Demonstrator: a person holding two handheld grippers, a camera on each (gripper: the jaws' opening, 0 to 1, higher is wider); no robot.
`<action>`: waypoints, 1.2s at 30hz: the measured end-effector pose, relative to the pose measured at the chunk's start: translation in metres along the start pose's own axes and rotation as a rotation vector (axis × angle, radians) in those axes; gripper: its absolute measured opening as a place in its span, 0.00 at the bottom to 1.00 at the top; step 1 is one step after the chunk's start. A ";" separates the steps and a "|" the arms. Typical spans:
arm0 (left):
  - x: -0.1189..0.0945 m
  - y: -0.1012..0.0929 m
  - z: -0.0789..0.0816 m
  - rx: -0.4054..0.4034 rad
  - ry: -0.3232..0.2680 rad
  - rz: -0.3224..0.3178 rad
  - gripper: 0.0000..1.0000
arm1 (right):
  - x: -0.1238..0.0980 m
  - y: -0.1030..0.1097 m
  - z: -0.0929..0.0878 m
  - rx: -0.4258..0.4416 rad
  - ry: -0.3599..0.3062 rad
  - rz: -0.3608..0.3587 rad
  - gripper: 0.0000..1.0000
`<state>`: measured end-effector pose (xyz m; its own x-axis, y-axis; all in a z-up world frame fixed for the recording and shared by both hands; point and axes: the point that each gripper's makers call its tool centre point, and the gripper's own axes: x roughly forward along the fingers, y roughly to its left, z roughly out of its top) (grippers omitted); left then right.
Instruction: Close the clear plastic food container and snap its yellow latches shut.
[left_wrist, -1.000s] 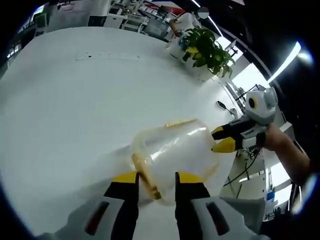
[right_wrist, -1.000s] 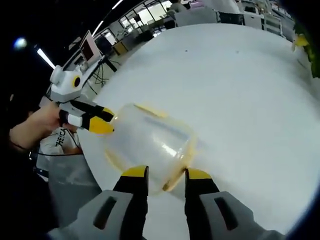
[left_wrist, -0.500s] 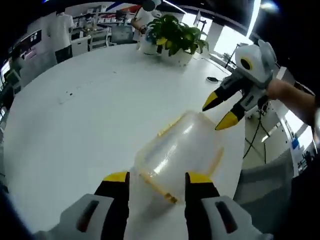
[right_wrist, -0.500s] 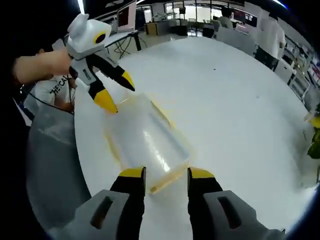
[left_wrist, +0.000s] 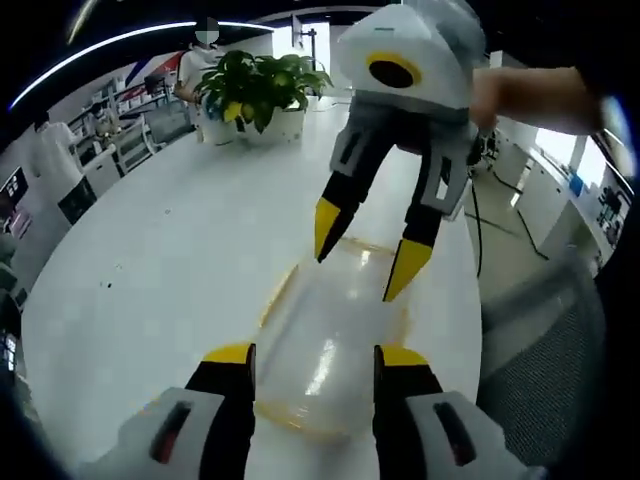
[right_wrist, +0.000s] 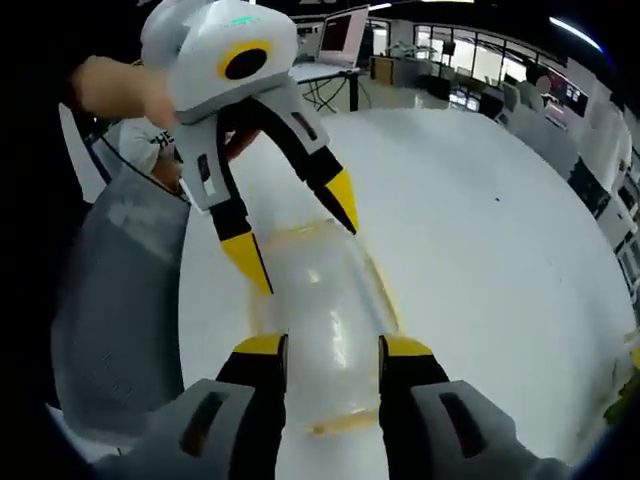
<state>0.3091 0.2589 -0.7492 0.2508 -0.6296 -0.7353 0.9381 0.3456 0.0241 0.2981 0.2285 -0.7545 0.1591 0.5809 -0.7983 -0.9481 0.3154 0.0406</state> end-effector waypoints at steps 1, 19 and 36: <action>0.002 -0.003 0.001 -0.009 0.004 -0.008 0.42 | 0.002 -0.001 0.000 -0.014 0.006 -0.002 0.28; 0.011 -0.024 0.005 0.122 0.021 0.006 0.47 | 0.016 -0.025 0.013 -0.065 0.065 0.029 0.34; 0.038 -0.039 -0.008 0.445 0.182 0.080 0.48 | 0.031 -0.031 0.003 -0.101 0.254 0.213 0.37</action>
<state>0.2801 0.2272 -0.7834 0.3173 -0.4676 -0.8250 0.9387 0.0316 0.3432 0.3339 0.2394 -0.7789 -0.1071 0.4161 -0.9030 -0.9771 0.1237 0.1729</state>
